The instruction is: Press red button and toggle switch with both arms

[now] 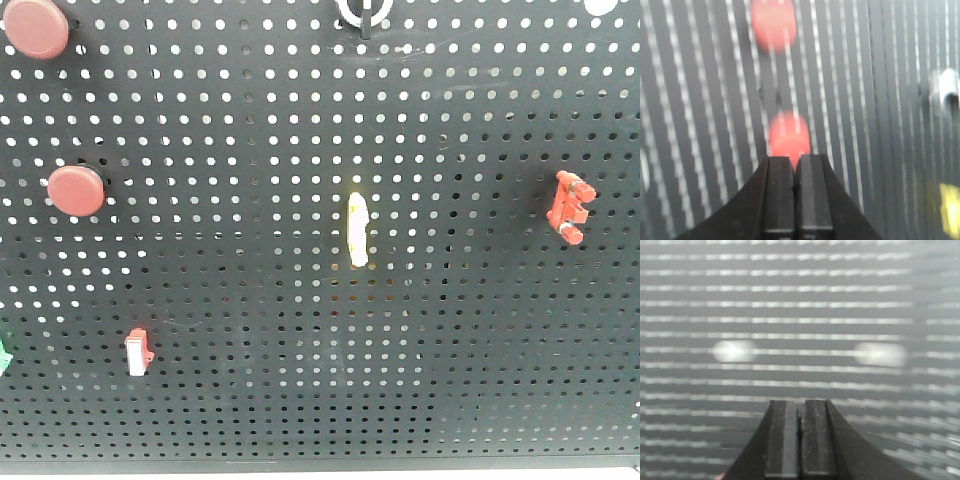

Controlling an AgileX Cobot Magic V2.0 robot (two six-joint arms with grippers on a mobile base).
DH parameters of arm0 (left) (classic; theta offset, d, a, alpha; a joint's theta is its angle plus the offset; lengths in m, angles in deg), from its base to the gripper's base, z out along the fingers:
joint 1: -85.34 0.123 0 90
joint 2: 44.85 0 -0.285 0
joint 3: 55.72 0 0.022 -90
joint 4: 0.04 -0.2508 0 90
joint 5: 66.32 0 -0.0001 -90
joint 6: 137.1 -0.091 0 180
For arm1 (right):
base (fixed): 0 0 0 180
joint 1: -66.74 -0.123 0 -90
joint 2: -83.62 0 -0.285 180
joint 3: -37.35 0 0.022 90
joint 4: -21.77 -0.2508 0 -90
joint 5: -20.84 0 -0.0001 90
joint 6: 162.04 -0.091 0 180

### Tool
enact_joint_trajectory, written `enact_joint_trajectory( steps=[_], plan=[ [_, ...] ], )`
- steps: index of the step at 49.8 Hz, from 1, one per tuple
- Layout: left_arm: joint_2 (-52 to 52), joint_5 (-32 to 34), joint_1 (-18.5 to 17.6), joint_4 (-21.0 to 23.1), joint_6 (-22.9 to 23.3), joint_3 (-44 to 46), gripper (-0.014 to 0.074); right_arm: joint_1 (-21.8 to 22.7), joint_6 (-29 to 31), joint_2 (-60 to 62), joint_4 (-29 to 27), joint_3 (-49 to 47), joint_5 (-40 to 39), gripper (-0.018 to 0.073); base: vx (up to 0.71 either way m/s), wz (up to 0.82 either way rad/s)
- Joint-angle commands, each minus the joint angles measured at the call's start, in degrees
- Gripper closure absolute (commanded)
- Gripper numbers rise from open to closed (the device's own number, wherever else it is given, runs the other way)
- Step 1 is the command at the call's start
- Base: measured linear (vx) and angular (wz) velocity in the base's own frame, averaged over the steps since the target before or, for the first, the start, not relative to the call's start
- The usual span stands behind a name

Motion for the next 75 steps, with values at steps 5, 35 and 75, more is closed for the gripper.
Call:
enact_joint_trajectory(
  steps=[5, 35, 75],
  plan=[
    [5.7, 10.38, -0.24, -0.07, 0.26, -8.57, 0.0596, -10.91, 0.05, -6.41, 3.89, -6.15, -5.36, 0.0563, 0.0, 0.0],
    [10.12, 12.09, -0.17, -0.12, 0.03, -12.31, 0.0596, -31.36, 2.53, -31.21, 3.78, -30.37, -2.4, 0.0563, 0.0, 0.0],
    [10.06, 14.54, -0.17, -0.12, 0.03, -12.31, 0.0596, -27.19, 7.03, -32.32, 2.33, -36.31, 7.55, 0.0563, 0.0, 0.0]
  ],
)
